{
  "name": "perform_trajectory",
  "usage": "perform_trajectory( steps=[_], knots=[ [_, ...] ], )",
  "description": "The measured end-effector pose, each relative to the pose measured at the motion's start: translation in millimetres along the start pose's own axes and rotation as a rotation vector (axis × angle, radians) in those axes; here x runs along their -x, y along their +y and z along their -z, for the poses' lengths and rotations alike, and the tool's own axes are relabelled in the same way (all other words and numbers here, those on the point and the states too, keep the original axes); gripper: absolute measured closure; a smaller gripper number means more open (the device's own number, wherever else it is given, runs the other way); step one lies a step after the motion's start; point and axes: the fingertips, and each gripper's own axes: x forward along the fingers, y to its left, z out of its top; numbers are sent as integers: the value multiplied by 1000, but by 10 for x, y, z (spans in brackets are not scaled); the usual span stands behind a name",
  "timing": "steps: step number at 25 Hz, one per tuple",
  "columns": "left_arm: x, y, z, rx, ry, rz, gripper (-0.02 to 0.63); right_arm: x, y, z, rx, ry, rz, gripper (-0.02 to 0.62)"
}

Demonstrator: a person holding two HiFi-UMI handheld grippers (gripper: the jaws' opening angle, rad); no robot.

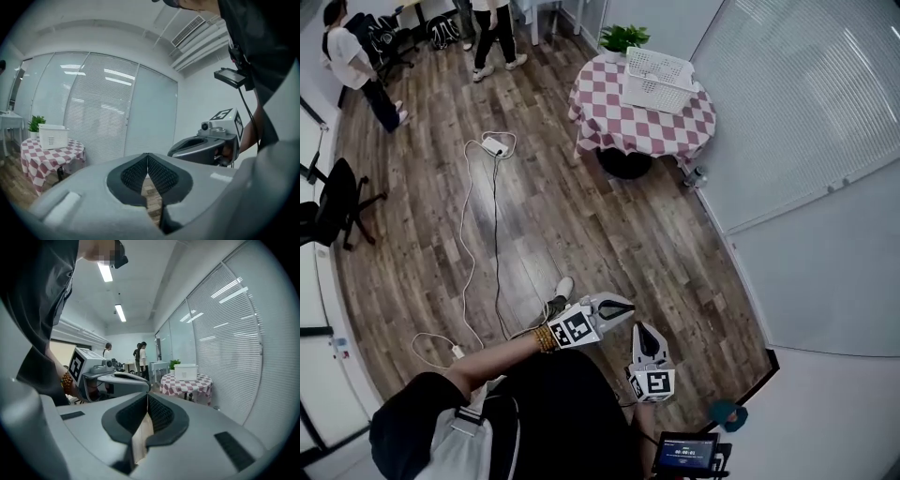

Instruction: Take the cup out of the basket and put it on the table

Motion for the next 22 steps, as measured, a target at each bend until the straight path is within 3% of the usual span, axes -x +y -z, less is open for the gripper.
perform_trajectory(
  steps=[6, 11, 15, 22],
  knots=[
    [439, 1261, 50, 15, 47, -145, 600, -1161, -68, -487, 18, -21, -135, 584],
    [713, 2151, 143, 25, 90, -225, 600, -1833, -132, -673, 26, -11, -187, 584],
    [650, 2689, 148, 34, 106, -249, 600, -2149, -371, -723, 3, -2, -166, 584],
    [39, 3011, -57, 30, 107, -199, 600, -2398, -1153, -611, -140, -13, -72, 584]
  ],
)
